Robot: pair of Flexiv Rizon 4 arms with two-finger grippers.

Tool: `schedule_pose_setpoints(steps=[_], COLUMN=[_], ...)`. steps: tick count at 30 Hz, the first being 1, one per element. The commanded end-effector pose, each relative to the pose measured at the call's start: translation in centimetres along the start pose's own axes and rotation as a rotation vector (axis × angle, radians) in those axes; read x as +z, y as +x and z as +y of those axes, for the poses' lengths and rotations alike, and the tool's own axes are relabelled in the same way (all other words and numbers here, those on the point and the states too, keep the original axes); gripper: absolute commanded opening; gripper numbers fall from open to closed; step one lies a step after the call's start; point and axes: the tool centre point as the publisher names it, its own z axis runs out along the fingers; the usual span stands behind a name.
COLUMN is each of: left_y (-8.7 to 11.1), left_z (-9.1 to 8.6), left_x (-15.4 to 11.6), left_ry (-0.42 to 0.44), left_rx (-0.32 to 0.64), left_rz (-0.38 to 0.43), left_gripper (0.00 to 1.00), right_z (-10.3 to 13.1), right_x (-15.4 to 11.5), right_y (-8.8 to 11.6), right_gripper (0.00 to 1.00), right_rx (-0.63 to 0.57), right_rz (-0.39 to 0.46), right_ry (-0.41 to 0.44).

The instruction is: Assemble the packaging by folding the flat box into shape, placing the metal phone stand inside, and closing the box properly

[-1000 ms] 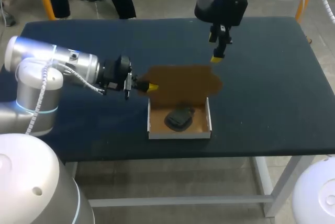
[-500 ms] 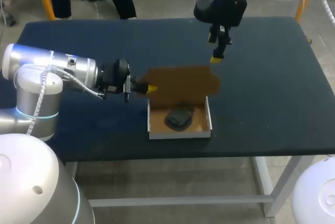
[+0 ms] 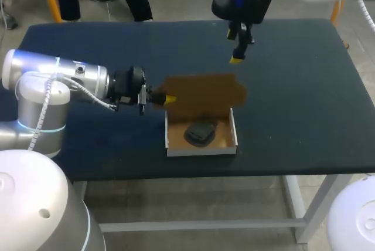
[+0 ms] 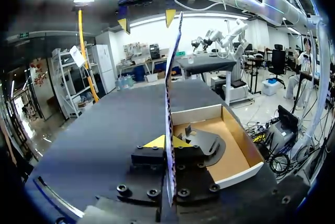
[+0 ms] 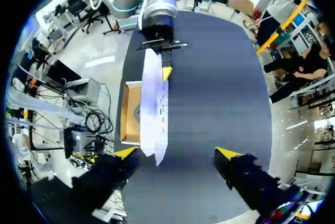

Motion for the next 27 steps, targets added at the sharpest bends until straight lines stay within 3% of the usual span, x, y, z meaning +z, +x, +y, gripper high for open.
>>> schedule_pose_setpoints(steps=[1,3,6,9,11,18,27], left_y=[0.1,0.1,0.1,0.1,0.1,0.1,0.1], left_z=[0.1,0.1,0.1,0.1,0.1,0.1,0.1], left_x=[0.0,0.0,0.0,0.0,0.0,0.0,0.0], left_ry=[0.001,0.001,0.001,0.001,0.001,0.001,0.001], left_rx=[0.001,0.001,0.001,0.001,0.001,0.001,0.001], left_rz=[0.0,0.0,0.0,0.0,0.0,0.0,0.0], left_gripper=[0.0,0.0,0.0,0.0,0.0,0.0,0.0], right_z=[1.2,1.5,2.0,2.6,2.9,3.9,5.0], right_x=[0.9,1.2,1.6,2.0,2.2,2.2,3.9], right_y=[-1.1,-1.6,-2.3,-2.7,-3.0,-3.4,-3.8], right_gripper=[1.0,1.0,0.89,0.88,0.78,0.67,0.72], right_rx=[-0.003,-0.003,-0.007,-0.026,-0.039,-0.089,-0.137], right_rz=[-0.002,-0.02,-0.041,-0.035,-0.031,-0.019,0.002], right_ry=[0.022,0.039,0.055,0.057,0.059,0.073,0.104])
